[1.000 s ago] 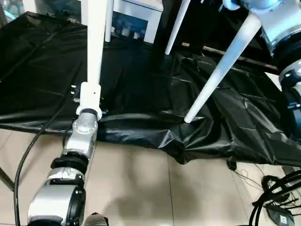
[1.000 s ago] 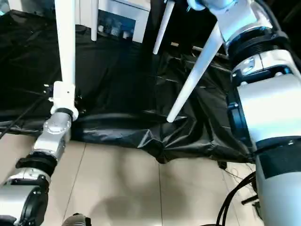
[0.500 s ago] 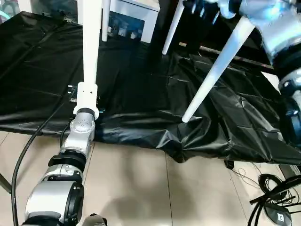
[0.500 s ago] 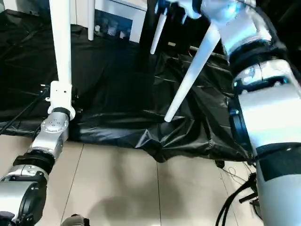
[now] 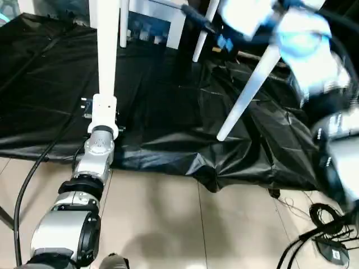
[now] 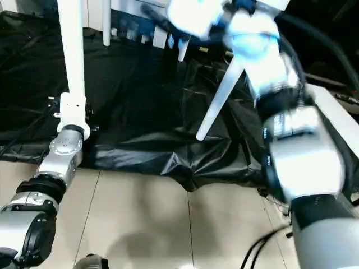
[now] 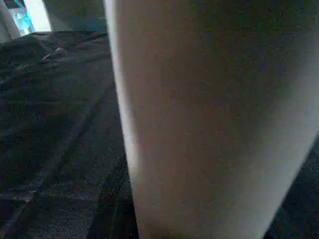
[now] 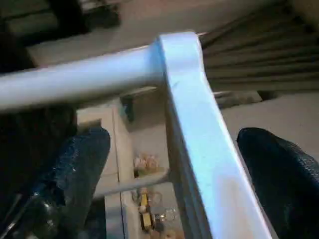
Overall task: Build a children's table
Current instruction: Flip table
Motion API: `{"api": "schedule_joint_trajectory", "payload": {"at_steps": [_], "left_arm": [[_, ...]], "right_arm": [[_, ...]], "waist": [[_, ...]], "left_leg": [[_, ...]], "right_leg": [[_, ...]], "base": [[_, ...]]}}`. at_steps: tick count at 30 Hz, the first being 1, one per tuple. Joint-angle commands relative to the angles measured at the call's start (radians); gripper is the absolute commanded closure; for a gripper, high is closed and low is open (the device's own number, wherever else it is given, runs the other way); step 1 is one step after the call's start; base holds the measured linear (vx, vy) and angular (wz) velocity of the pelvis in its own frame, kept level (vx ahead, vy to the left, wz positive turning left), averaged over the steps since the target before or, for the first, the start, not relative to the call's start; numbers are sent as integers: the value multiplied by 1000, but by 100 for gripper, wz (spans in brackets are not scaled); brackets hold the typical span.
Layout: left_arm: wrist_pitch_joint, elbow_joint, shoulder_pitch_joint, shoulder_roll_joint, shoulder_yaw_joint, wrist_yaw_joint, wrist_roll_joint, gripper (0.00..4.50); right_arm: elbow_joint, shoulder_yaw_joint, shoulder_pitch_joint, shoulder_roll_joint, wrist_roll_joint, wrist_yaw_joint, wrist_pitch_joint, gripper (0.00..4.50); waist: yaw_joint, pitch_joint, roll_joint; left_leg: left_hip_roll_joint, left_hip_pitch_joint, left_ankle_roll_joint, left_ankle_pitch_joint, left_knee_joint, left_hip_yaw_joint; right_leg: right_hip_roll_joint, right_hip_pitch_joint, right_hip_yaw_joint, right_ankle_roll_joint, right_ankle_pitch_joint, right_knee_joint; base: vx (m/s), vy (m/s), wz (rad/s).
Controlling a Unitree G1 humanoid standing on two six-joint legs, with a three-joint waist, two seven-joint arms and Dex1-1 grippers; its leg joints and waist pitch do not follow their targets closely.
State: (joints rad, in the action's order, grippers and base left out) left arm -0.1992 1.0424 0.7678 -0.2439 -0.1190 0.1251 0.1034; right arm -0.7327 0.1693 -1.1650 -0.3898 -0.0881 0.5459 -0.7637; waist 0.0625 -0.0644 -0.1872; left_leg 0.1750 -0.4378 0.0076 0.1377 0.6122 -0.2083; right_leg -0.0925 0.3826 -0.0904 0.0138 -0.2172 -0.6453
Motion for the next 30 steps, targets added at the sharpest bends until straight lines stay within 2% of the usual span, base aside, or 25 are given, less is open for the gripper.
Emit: {"api": "schedule_joint_trajectory", "payload": {"at_steps": [1,2,3,4,5,6,7,8,9,11,12,13,14,16,17,18,19,20,22,24,25,26,27,28,30], "left_arm": [[13,27,28,17,15,-29,-4,302],[13,29,23,17,9,-49,-16,302],[13,29,23,17,9,-49,-16,281],[14,30,19,17,4,-62,-24,267],[17,29,12,15,3,-62,-25,265],[18,29,3,13,3,-69,-27,258],[17,30,-6,11,2,-68,-27,258],[14,30,-16,8,1,-70,-29,245],[10,29,-26,5,-2,-77,-32,235],[-4,29,-47,1,-5,-83,-36,228],[-12,30,-61,0,-12,-89,-45,223],[-24,26,-88,-4,-22,-92,-56,214],[-24,26,-88,-4,-22,-92,-56,202],[-44,1,-130,-5,-46,-97,-82,192],[-61,-39,-177,-2,-63,-117,-108,187],[-66,-51,-190,0,-67,-125,-116,173],[-74,-84,-220,6,-69,-140,-127,173],[-95,-168,-288,21,-65,-161,-144,161],[-109,-216,-331,25,-56,-166,-142,152],[-130,-275,-383,29,-48,-166,-142,136],[-138,-328,-425,28,-39,-163,-135,128],[-147,-417,-487,28,-26,-159,-124,128],[-147,-417,-487,28,-26,-159,-124,128],[-138,-665,-635,28,-8,-158,-103,128],[-131,-716,-663,28,-8,-159,-100,128]], "right_arm": [[93,-27,71,2,65,29,45,0],[157,-19,136,13,92,47,100,0],[157,-19,136,13,92,47,100,0],[210,-11,191,21,113,59,147,0],[261,-2,254,32,130,59,198,0],[317,10,329,44,159,59,261,0],[369,21,403,54,189,51,321,0],[406,28,473,66,208,33,364,0],[436,36,530,75,229,20,400,0],[492,44,618,84,272,8,468,0],[527,44,666,87,296,11,508,0],[569,41,727,93,326,9,563,0],[569,41,727,93,326,9,563,0],[590,28,782,89,321,9,562,0],[618,9,836,80,312,6,574,0],[625,4,849,78,312,5,578,0],[645,-9,879,76,320,-4,593,0],[703,-22,943,72,342,-24,636,0],[746,-25,982,70,358,-37,669,0],[791,-29,1026,68,370,-54,699,0],[812,-38,1054,71,382,-67,714,0],[833,-55,1088,82,398,-92,736,0],[833,-55,1088,82,398,-92,736,0],[879,-103,1162,126,438,-168,805,0],[888,-112,1176,136,444,-185,821,0]], "waist": [[-2,80,54],[-4,80,53],[-1,79,60],[-1,77,60],[-1,77,67],[-2,77,64],[4,76,65],[0,75,63],[3,80,73],[1,80,64],[0,79,61],[6,74,83],[3,73,78],[2,66,81],[2,65,79],[3,64,86],[5,59,82],[7,59,90],[4,58,86],[10,57,98],[7,57,95],[11,56,107],[6,55,100],[12,57,125],[7,55,122]], "left_leg": [[79,76,-118,416,-86,52],[79,75,-117,421,-86,52],[80,79,-117,431,-88,52],[79,79,-127,455,-92,54],[80,79,-134,463,-92,56],[80,79,-149,486,-95,57],[83,82,-143,470,-97,57],[81,78,-144,485,-99,58],[80,74,-146,465,-100,62],[79,71,-132,453,-99,59],[78,62,-126,450,-99,59],[79,66,-123,462,-103,60],[82,67,-125,472,-105,62],[80,63,-135,506,-108,62],[79,63,-135,522,-107,62],[78,65,-139,539,-106,64],[80,65,-137,555,-108,64],[82,68,-139,567,-110,69],[81,65,-131,561,-112,68],[83,65,-127,550,-117,70],[82,65,-124,551,-118,69],[81,63,-125,556,-120,71],[82,56,-118,538,-122,70],[81,63,-124,560,-123,73],[84,57,-124,567,-126,73]], "right_leg": [[-70,-3,55,-151,-4,72],[-70,-4,54,-153,-17,73],[-70,-5,55,-154,-25,76],[-69,-4,54,-154,-58,79],[-68,-3,55,-156,-64,77],[-70,0,54,-156,-82,80],[-73,-4,55,-159,-57,83],[-73,-3,55,-158,-70,84],[-74,-11,53,-158,-57,79],[-74,-11,54,-167,-40,83],[-78,-17,55,-163,-72,83],[-81,-14,58,-159,-96,92],[-80,-13,57,-158,-105,94],[-85,-10,58,-151,-178,103],[-86,-9,57,-146,-211,106],[-87,-7,58,-144,-244,107],[-90,-6,59,-136,-287,117],[-90,-7,60,-131,-319,121],[-86,-9,59,-130,-314,122],[-86,-11,59,-124,-297,122],[-84,-12,59,-122,-297,123],[-85,-12,58,-117,-307,123],[-84,-15,59,-115,-291,123],[-84,-12,59,-114,-308,124],[-79,-14,59,-128,-274,125]], "base": [[0,0,0],[0,0,0],[0,0,0],[0,0,0],[0,0,0],[0,0,0],[0,0,0],[0,0,0],[0,0,0],[0,0,0],[0,0,0],[0,0,0],[0,0,0],[0,0,0],[0,0,0],[0,0,0],[0,0,0],[0,0,0],[0,0,0],[0,0,0],[0,0,0],[0,0,0],[0,0,0],[0,0,0],[0,0,0]]}}
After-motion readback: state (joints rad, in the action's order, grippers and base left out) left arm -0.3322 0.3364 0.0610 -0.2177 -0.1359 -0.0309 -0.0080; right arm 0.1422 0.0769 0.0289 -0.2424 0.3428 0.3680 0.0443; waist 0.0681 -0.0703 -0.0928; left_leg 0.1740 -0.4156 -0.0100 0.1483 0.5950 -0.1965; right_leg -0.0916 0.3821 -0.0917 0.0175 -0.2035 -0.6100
